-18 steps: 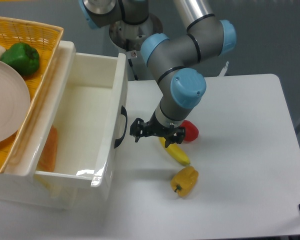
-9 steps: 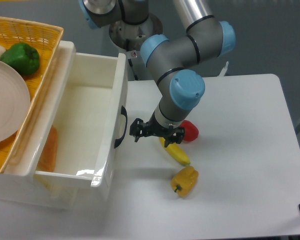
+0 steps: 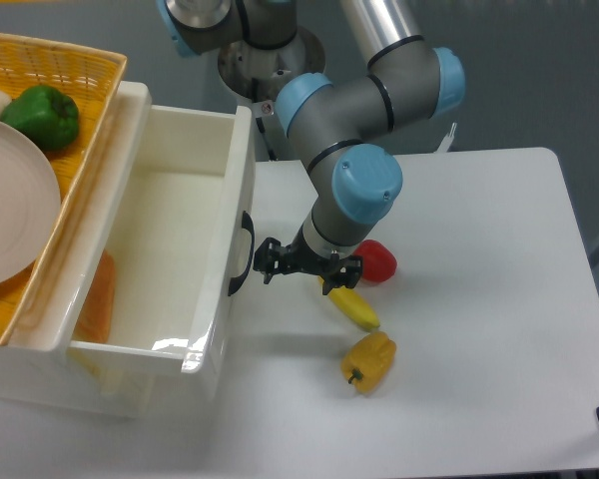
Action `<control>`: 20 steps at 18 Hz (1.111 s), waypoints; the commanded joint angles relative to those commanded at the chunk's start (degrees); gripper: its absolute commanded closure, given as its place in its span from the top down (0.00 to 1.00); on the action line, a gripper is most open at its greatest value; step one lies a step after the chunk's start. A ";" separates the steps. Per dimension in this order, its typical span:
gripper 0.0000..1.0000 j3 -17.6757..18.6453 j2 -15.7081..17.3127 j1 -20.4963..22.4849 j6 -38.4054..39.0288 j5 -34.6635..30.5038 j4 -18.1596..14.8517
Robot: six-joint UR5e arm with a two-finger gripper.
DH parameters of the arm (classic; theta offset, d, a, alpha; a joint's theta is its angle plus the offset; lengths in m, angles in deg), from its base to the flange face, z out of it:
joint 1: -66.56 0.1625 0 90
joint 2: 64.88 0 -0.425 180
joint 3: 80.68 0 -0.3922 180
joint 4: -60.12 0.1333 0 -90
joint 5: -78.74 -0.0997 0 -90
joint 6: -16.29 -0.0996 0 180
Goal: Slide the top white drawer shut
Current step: 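Move the gripper against the drawer front beside its black handle, then push the drawer front inward with the gripper until flush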
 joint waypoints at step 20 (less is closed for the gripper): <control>1.00 0.00 0.53 -4.57 0.26 -0.09 -0.18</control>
